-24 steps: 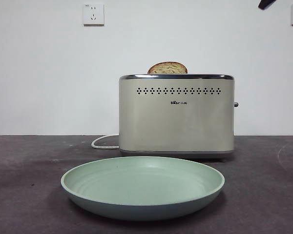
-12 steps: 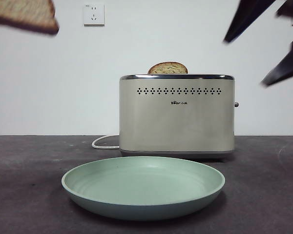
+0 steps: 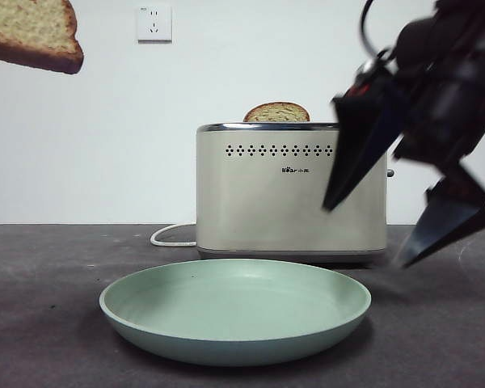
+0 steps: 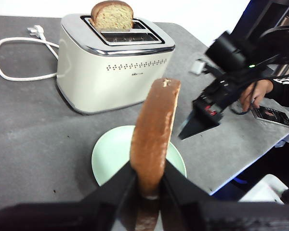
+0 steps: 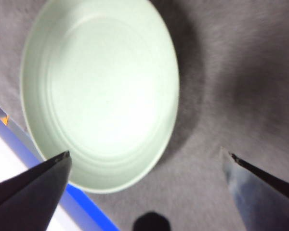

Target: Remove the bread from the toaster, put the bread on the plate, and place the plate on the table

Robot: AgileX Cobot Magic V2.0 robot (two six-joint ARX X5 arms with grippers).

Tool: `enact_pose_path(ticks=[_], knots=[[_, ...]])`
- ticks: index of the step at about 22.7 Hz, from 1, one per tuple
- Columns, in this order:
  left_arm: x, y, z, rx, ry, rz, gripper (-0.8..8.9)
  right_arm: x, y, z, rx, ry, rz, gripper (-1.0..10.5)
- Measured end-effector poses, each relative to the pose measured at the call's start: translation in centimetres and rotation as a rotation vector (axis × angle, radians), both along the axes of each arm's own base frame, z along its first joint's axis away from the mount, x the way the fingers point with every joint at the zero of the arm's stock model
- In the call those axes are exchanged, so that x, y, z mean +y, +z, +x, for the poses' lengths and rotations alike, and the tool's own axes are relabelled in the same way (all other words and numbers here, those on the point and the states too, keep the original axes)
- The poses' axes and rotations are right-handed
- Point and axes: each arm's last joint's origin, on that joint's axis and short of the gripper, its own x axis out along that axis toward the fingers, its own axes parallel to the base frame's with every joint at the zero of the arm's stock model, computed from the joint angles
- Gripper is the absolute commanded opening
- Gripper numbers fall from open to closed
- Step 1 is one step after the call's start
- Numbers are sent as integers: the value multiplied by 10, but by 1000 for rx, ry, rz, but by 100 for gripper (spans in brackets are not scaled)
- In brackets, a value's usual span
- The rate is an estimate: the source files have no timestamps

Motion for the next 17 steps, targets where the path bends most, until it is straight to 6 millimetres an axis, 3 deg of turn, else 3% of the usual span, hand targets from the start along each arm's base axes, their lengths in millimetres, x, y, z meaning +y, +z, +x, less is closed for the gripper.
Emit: enact_pose_path(ticks=[4, 7, 10, 12, 17], knots=[[0, -2, -1, 25, -1, 12, -8, 21, -23, 6, 13, 56, -5, 463], [1, -3, -1, 30, 10, 20, -8, 28, -29, 8, -1, 73, -1, 360], [1, -3, -1, 31, 10, 21, -8, 29, -30, 9, -6, 70, -2, 108], [1, -3, -1, 32, 10, 21, -8, 28, -30, 10, -23, 61, -16, 17], [1, -3, -1, 32, 10, 21, -8, 26, -31, 13, -76, 11, -120, -17]])
